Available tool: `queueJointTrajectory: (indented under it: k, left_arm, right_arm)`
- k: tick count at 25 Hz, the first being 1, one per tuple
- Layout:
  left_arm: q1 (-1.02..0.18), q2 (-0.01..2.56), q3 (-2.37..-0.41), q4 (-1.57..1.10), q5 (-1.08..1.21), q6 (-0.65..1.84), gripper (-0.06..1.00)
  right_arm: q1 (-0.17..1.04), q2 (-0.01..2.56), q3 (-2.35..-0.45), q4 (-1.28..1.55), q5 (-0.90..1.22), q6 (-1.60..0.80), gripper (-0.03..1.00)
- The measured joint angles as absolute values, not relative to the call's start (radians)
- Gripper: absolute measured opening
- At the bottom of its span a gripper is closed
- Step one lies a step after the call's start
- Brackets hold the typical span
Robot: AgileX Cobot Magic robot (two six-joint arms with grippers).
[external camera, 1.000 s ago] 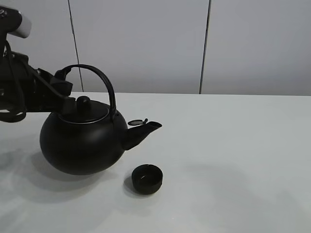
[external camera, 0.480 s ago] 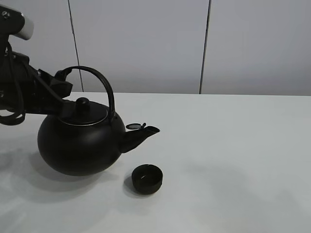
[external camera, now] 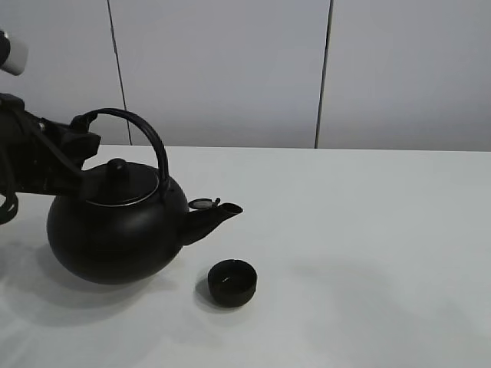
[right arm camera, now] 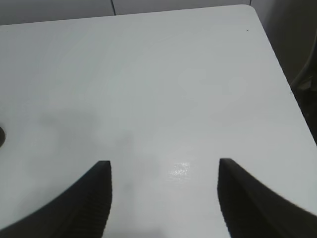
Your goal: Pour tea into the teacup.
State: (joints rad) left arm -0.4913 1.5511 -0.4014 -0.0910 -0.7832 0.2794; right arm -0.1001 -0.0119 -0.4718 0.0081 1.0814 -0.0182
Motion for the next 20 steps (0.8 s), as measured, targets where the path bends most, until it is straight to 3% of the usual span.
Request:
queueJointTrajectory:
  k: [20]
  left_arm:
    - [-0.432,1.551,-0.363,-0.016,-0.815,0.281,0.11]
  right_arm:
    - [-0.100,-0.012,-0.472,0.008,1.081,-0.018,0.43]
